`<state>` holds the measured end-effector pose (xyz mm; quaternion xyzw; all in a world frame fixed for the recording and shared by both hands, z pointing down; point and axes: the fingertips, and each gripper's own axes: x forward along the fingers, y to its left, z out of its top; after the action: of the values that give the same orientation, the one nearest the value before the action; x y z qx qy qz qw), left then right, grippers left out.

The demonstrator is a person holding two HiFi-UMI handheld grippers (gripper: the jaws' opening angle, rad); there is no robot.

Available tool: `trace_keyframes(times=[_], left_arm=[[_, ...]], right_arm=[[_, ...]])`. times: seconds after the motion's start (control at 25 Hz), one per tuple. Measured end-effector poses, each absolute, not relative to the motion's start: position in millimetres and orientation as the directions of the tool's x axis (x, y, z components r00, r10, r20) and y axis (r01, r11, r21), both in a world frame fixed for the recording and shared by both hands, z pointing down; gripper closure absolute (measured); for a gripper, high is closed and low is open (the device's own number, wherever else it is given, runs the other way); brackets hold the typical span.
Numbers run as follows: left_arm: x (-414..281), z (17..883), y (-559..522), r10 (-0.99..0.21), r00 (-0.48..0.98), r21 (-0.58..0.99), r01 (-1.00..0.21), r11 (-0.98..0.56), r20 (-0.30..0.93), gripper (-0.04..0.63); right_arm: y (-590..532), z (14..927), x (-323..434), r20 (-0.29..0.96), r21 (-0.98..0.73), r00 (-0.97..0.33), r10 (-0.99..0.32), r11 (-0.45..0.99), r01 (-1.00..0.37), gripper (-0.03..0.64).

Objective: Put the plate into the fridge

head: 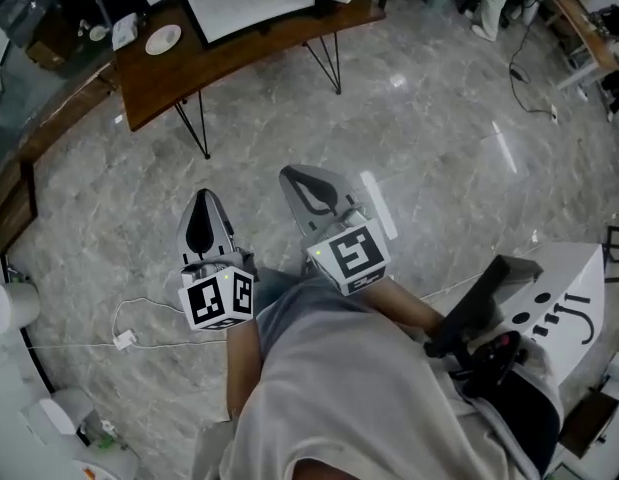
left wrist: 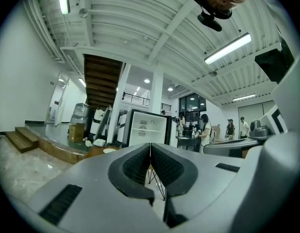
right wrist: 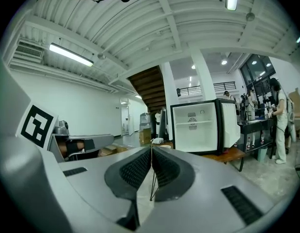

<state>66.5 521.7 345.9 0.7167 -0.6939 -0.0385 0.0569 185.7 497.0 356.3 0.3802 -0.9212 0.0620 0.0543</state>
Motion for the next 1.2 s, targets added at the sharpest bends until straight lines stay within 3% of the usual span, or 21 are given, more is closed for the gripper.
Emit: trace_keyframes(times=[0.44, 1.2], left_arm=[[-30, 377, 462, -0.999, -0.009, 0.158, -0.987, 0.017, 0.046, 0.577], [-308, 350, 337, -0.997, 0.063, 0.172, -0.983, -0.057, 0.032, 0.577]], right_arm=[[434, 385, 83, 0.196, -0.046, -0.745, -0.637, 0.753, -0.656, 0.598], [314, 369, -196, 0.234, 0.035, -0.685, -0.69, 0.71, -0.704, 0.598]])
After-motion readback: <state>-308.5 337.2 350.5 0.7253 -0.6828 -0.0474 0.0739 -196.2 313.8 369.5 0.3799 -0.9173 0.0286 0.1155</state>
